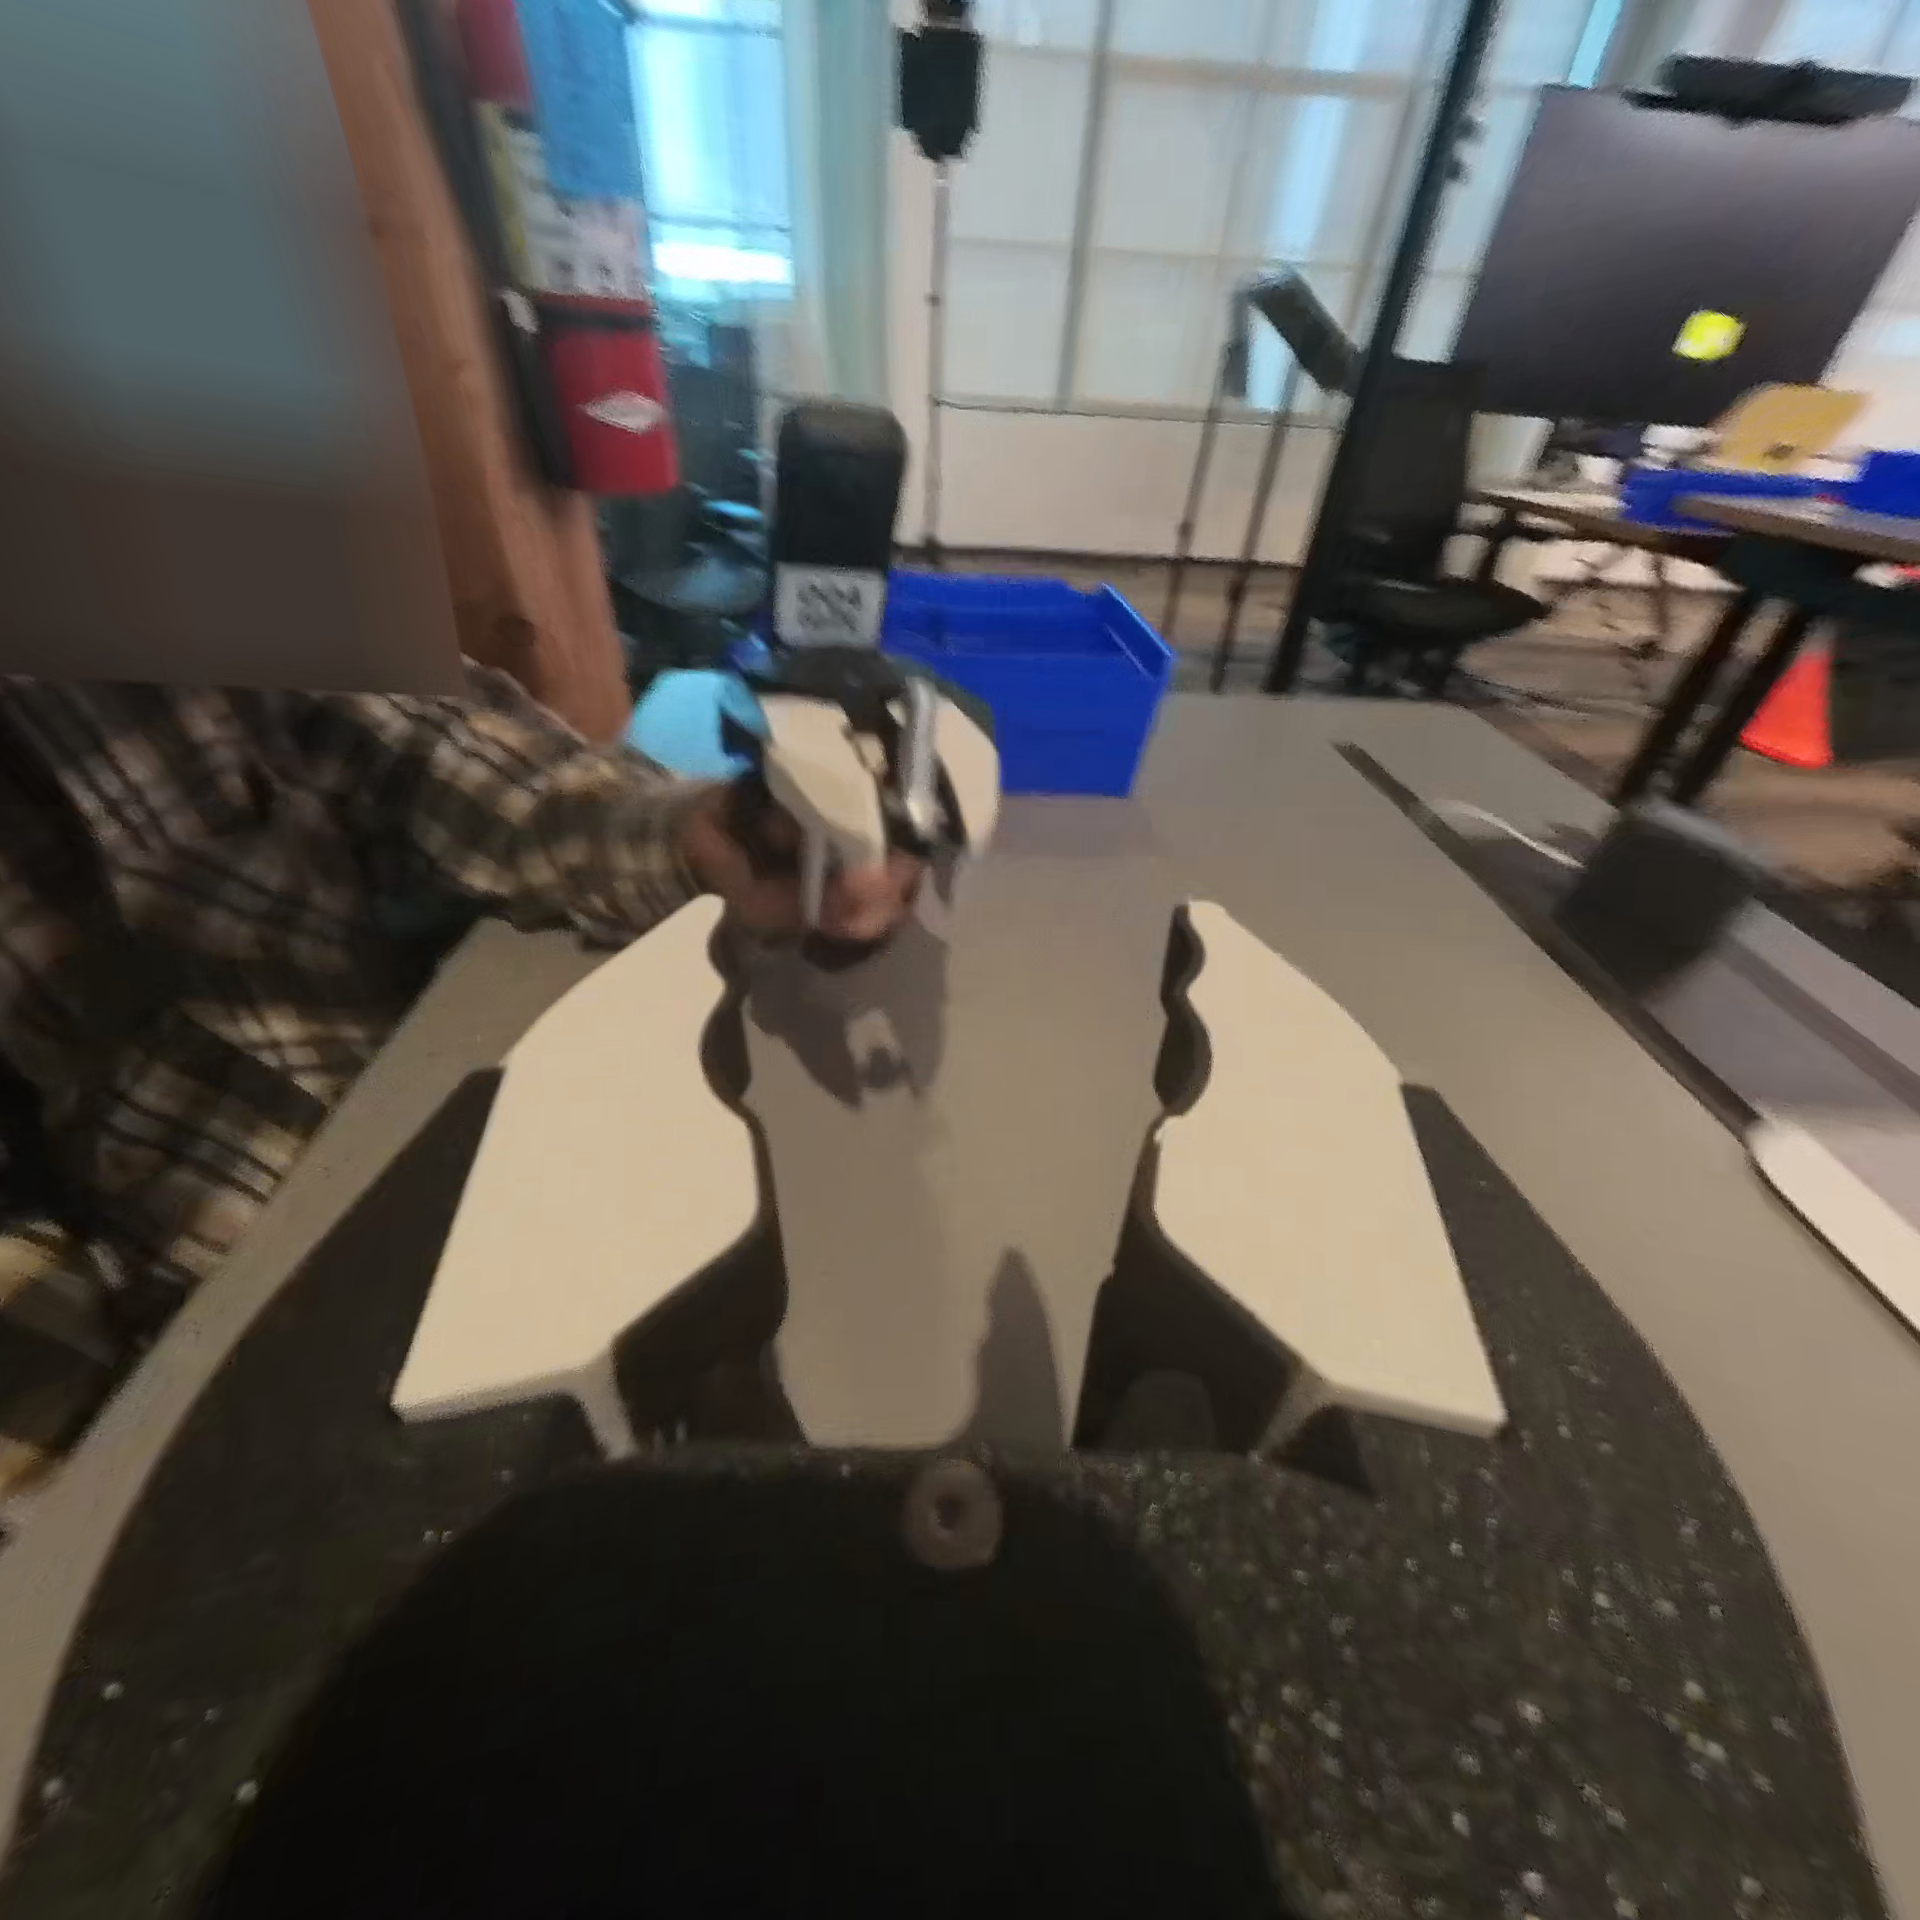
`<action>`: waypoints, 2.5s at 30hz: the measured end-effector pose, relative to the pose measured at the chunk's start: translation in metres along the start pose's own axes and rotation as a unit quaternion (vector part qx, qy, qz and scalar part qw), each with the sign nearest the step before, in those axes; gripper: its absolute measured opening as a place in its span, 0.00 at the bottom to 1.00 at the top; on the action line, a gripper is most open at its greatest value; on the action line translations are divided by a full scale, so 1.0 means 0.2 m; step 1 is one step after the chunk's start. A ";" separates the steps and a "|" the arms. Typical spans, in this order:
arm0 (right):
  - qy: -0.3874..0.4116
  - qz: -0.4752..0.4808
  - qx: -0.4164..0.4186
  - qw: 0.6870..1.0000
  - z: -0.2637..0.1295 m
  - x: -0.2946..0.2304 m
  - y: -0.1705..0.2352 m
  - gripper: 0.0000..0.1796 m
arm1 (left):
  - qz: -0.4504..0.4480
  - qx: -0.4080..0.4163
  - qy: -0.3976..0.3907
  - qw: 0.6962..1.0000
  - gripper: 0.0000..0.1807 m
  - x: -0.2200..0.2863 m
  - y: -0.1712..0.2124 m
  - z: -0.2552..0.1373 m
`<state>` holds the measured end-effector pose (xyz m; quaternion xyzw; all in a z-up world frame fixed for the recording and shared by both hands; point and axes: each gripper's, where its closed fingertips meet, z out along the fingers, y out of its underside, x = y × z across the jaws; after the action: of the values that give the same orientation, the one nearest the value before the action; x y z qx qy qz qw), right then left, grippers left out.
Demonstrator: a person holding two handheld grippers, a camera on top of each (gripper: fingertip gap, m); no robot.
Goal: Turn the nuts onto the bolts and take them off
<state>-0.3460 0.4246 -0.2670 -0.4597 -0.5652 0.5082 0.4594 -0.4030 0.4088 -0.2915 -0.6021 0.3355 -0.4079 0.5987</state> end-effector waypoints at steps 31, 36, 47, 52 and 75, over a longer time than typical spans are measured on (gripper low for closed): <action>0.069 0.024 -0.266 0.961 -0.17 -0.01 0.72 0.29 | 0.009 -0.030 -0.013 0.999 0.10 -0.04 0.09 0.01; 0.073 0.018 -0.289 0.954 -0.16 -0.01 0.76 0.28 | 0.010 -0.030 -0.018 0.999 0.10 -0.05 0.09 0.01; 0.069 0.014 -0.314 0.947 -0.14 -0.02 0.79 0.25 | 0.010 -0.032 -0.015 0.999 0.10 -0.04 0.09 0.02; 0.071 0.020 -0.311 0.947 -0.14 -0.01 0.79 0.25 | 0.009 -0.035 -0.013 0.999 0.10 -0.04 0.11 0.02; 0.066 0.020 -0.318 0.945 -0.12 -0.03 0.80 0.24 | 0.010 -0.041 -0.010 0.999 0.11 -0.03 0.12 0.03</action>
<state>-0.3132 0.4328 -0.4252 -0.6256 -0.6566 0.2790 0.3157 -0.3981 0.4153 -0.3148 -0.6267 0.3519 -0.3821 0.5808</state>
